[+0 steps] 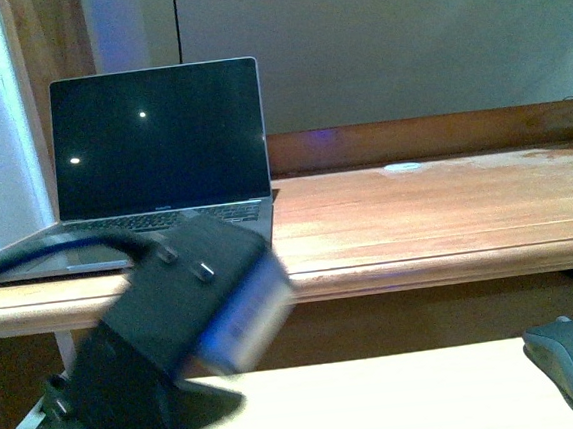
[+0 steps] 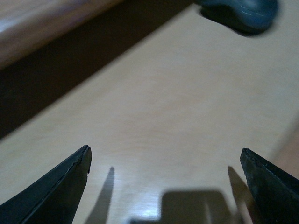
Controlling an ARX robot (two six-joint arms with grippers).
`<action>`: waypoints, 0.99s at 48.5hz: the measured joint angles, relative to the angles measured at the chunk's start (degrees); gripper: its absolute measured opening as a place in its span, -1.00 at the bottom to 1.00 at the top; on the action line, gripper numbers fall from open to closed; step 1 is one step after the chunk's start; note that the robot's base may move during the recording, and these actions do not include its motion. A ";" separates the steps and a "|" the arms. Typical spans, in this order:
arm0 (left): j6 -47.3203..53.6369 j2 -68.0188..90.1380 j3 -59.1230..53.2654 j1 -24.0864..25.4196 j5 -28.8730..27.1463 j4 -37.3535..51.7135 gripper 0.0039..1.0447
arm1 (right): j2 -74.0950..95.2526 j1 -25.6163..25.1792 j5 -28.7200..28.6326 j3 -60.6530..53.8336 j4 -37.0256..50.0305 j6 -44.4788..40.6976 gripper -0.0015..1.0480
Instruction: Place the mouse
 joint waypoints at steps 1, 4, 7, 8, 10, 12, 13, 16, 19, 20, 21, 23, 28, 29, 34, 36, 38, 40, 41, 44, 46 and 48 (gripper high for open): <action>-0.42 0.00 0.52 1.29 -0.90 0.46 0.86 | -0.02 0.00 0.00 0.00 0.00 0.02 0.86; -1.46 -0.07 1.66 3.74 -1.53 1.18 0.86 | 0.00 0.00 0.00 0.00 0.00 0.00 0.86; -3.69 -0.85 2.75 6.43 -1.49 1.68 0.86 | 0.00 0.00 0.02 0.00 0.00 0.00 0.86; -4.46 -1.27 2.93 7.04 -1.31 1.77 0.86 | 0.00 0.00 0.00 0.00 0.00 0.00 0.86; -5.97 -2.34 3.17 7.91 -0.94 1.77 0.86 | -0.02 0.00 -0.04 0.00 0.00 0.00 0.86; -7.15 -3.80 3.34 8.57 -0.26 1.70 0.86 | 0.00 0.00 0.00 0.00 0.00 0.00 0.86; -7.39 -4.07 3.39 8.63 -0.13 1.62 0.86 | 0.00 0.00 -0.02 0.00 0.00 0.00 0.86; -8.72 -5.81 3.58 9.05 0.31 0.94 0.86 | -0.02 0.00 0.00 0.00 0.00 0.00 0.86; -10.73 -7.50 3.58 9.62 0.44 0.85 0.86 | -0.02 0.00 0.00 0.00 0.00 0.00 0.86; -11.26 -7.98 3.58 9.84 0.15 0.87 0.86 | -0.02 0.00 0.00 0.00 0.00 0.02 0.86; -11.82 -8.55 3.61 10.08 -0.28 0.92 0.86 | 0.00 0.00 -0.02 0.00 0.00 0.00 0.86; -13.27 -9.97 3.61 10.84 -1.73 1.07 0.86 | -0.02 0.00 0.00 0.00 0.00 0.00 0.86; -15.80 -13.75 3.56 11.89 -7.65 2.29 0.86 | 0.00 0.00 0.00 0.00 0.00 0.02 0.86; -15.85 -14.38 3.52 11.91 -8.85 2.45 0.86 | 0.00 0.00 0.00 0.00 0.00 0.00 0.86; -15.85 -18.32 2.67 11.93 -15.43 2.51 0.86 | 0.00 0.00 0.00 0.00 0.00 0.00 0.86; -15.93 -20.20 1.92 11.98 -18.10 2.45 0.86 | 0.00 0.00 -0.02 0.00 0.00 0.00 0.86; -16.41 -22.16 1.16 12.11 -20.50 1.86 0.86 | -0.02 0.00 0.00 0.00 0.00 0.00 0.86; -16.63 -24.28 0.24 12.11 -23.26 1.18 0.86 | -0.02 0.00 0.00 0.00 0.00 0.00 0.86; -16.63 -25.73 -0.52 12.09 -25.14 1.11 0.86 | 0.00 0.00 0.00 0.00 0.00 0.00 0.86; -16.41 -30.97 -3.26 11.45 -30.75 1.01 0.86 | 0.00 0.00 -0.02 0.00 0.00 0.02 0.86; -16.13 -34.36 -4.70 10.60 -32.92 0.15 0.86 | 0.00 0.00 -0.02 0.00 0.00 0.00 0.86; -15.58 -38.77 -6.14 9.42 -34.99 -2.38 0.84 | 0.00 0.00 0.00 0.00 0.00 0.02 0.86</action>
